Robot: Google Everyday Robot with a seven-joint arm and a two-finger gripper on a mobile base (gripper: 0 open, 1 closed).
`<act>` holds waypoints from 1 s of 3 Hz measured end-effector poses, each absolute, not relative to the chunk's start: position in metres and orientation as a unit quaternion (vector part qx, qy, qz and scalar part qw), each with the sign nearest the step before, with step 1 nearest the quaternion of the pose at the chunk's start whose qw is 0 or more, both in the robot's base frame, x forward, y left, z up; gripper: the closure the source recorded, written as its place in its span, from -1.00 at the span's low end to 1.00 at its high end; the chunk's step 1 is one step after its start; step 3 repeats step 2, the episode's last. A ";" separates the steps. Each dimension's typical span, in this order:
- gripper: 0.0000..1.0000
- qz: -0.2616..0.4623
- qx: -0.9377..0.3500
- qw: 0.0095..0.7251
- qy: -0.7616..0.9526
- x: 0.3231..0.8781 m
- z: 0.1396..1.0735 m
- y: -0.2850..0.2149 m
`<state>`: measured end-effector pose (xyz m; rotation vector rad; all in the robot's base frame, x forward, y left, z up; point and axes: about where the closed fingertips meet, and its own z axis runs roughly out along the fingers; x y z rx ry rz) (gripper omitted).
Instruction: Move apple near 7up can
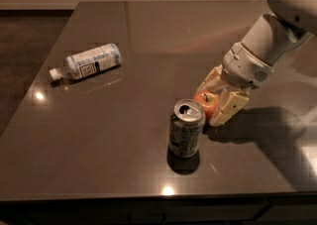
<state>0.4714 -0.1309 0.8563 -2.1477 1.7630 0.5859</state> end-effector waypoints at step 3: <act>-1.00 0.202 -0.747 0.154 0.614 0.474 0.856 -0.129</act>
Offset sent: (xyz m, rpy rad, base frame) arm 0.0026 0.0017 -0.0008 0.0027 -0.0072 -0.0037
